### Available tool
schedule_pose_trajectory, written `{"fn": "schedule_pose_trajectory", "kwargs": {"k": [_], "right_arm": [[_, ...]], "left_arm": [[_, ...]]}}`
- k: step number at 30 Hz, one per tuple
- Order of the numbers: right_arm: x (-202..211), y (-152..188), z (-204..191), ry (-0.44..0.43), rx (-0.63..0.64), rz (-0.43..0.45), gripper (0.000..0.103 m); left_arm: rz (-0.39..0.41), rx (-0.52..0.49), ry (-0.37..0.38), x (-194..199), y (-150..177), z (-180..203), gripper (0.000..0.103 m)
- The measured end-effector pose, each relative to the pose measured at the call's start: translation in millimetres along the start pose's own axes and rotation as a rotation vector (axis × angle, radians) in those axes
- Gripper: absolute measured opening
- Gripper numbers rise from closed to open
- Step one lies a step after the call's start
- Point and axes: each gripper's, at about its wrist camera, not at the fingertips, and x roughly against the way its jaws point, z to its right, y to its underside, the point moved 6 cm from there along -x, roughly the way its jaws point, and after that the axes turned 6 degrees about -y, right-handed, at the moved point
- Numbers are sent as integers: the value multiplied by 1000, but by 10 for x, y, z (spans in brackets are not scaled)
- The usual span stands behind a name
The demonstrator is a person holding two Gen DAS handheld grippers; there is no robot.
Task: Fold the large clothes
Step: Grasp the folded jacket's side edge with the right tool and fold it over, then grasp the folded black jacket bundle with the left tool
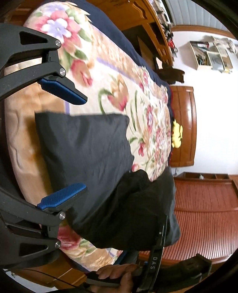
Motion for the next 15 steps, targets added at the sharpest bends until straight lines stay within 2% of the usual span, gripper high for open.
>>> {"fn": "schedule_pose_trajectory", "kwargs": {"k": [5,9,12,15], "right_arm": [[-483,-65,-287,-103,7,-29,10],[-972,103,-487,-186,-10,-114,10],[-1241,197,-503,-185,-17,-169,11],[-1314,185,-401,-212,-61,-177,18]], "left_arm": [[-8,20,-34,-4,63,-255,88],[-17,38,-55,-39,117,-407,88],[-29,43,-62,-69,158,-465,88],[-33,38,-67,-59,197,-484,88]]}}
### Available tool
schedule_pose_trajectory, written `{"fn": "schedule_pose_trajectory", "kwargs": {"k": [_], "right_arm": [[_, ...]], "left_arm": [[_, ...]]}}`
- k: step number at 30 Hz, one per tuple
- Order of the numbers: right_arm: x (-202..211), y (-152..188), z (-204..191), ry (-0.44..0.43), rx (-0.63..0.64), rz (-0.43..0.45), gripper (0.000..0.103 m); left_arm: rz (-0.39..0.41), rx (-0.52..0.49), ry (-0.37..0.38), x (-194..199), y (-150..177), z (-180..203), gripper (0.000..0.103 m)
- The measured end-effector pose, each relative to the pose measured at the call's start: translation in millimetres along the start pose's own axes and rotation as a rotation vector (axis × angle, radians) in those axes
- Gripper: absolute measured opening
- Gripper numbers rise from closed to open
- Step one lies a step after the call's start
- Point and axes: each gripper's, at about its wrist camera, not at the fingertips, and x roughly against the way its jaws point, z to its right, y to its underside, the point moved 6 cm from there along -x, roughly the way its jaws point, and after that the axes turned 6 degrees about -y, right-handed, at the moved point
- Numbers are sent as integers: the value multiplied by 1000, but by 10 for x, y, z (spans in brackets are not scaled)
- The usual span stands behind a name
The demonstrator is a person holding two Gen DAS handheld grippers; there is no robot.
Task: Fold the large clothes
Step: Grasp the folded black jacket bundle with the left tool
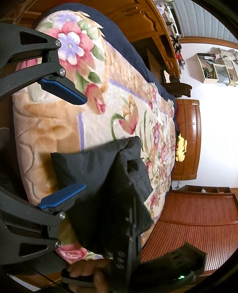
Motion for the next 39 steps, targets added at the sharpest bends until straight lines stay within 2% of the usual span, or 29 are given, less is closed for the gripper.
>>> {"fn": "schedule_pose_trajectory", "kwargs": {"k": [3,4,5,7,11,13,15,16,19,22,27,30,35,37,39], "right_arm": [[117,-131,64,3,-2,23,45],[195,-190,98,19,7,41,58],[270,-238,99,22,12,61,64],[457,-306,124,29,20,100,64],[755,-323,374,129,66,134,64],[839,-253,607,207,82,122,64],[887,-115,825,255,63,103,59],[884,-52,961,272,48,90,55],[836,144,1281,306,-5,59,54],[630,226,1429,318,-34,26,54],[387,250,1286,277,-58,10,53],[415,409,1231,226,-86,2,51],[292,424,1306,260,-59,-4,51],[304,435,1346,247,-76,2,51],[325,470,1352,239,-85,6,51]], "left_arm": [[3,4,4,6,-9,9,88],[6,4,7,25,-5,19,88],[10,5,10,36,-16,32,88],[18,2,16,63,-42,76,88],[40,-1,34,117,-141,169,88],[51,-2,46,139,-194,230,88],[60,-7,59,150,-252,302,88],[65,-9,64,156,-277,335,88],[75,-11,82,169,-353,434,88],[89,-17,98,196,-425,549,88],[132,-25,107,258,-532,674,88],[123,-30,115,225,-534,718,88],[73,-44,131,55,-417,782,88],[35,-36,161,-54,-340,809,80],[8,-30,181,-126,-283,839,64]]}}
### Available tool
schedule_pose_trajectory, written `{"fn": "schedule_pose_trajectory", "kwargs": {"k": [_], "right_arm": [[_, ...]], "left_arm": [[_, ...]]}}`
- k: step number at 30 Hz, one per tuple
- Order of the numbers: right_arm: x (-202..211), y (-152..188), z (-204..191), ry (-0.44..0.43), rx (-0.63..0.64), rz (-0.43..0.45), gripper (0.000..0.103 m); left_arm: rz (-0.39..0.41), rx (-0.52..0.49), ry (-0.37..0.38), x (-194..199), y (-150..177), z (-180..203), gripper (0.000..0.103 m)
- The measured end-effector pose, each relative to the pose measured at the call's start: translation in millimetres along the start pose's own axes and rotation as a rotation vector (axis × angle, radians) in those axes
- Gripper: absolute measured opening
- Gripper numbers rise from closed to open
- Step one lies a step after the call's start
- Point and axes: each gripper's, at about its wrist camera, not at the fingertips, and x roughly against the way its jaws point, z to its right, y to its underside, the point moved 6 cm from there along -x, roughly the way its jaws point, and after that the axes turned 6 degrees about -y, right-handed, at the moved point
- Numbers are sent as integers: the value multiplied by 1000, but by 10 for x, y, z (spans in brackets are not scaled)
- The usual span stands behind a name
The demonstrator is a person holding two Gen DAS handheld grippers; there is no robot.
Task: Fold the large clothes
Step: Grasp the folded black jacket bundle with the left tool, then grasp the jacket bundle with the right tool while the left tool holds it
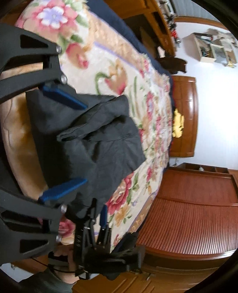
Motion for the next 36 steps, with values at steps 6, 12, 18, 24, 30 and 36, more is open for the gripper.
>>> {"fn": "schedule_pose_trajectory", "kwargs": {"k": [6,12,18,24,30,36], "right_arm": [[32,31,4,5,-12,7,51],[221,49,-47,26,11,37,51],[377,-34,-138,-1,37,78,51],[86,75,-369,-39,95,13,51],[-162,311,-358,-66,64,-43,50],[-159,322,-348,-66,61,-42,50]], "left_arm": [[-48,-14,48,-127,117,103,16],[4,-44,-10,22,40,9,10],[12,-13,-110,59,71,-434,9],[-39,12,-134,-63,265,-629,9],[-57,9,-119,-64,337,-576,9],[-56,27,-147,-39,354,-605,16]]}}
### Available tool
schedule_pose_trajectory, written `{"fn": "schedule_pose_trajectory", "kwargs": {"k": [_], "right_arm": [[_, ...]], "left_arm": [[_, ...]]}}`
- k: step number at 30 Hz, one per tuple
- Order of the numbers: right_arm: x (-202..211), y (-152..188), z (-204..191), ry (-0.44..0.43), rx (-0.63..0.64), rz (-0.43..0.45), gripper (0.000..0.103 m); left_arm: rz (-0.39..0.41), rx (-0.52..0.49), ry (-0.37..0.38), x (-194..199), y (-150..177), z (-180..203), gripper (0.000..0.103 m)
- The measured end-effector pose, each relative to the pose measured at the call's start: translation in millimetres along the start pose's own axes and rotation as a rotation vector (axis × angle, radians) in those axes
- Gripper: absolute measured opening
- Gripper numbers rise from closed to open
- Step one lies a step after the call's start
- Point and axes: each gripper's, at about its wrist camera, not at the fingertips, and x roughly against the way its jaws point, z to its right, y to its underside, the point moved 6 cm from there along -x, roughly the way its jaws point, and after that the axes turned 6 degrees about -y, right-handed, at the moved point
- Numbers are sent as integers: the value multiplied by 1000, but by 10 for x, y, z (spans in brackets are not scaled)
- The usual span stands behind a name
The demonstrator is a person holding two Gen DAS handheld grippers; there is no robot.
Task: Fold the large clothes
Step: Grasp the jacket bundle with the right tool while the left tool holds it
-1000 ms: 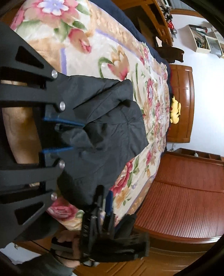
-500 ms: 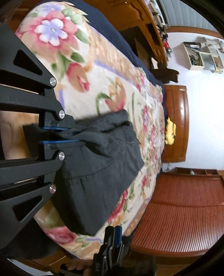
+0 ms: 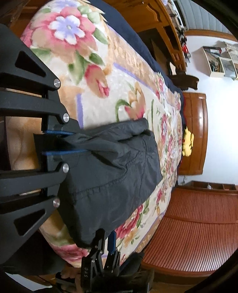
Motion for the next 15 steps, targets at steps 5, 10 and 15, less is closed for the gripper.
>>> {"fn": "schedule_pose_trajectory", "kwargs": {"k": [5,10,15], "right_arm": [[32,-52,2,8,-11,14,51],[160,-99,70,8,-7,41,51],[264,-236,226,63,9,77,51]], "left_arm": [[15,-15,-17,121,16,10,26],[34,3,2,218,60,-40,47],[35,6,9,221,120,-70,82]]}}
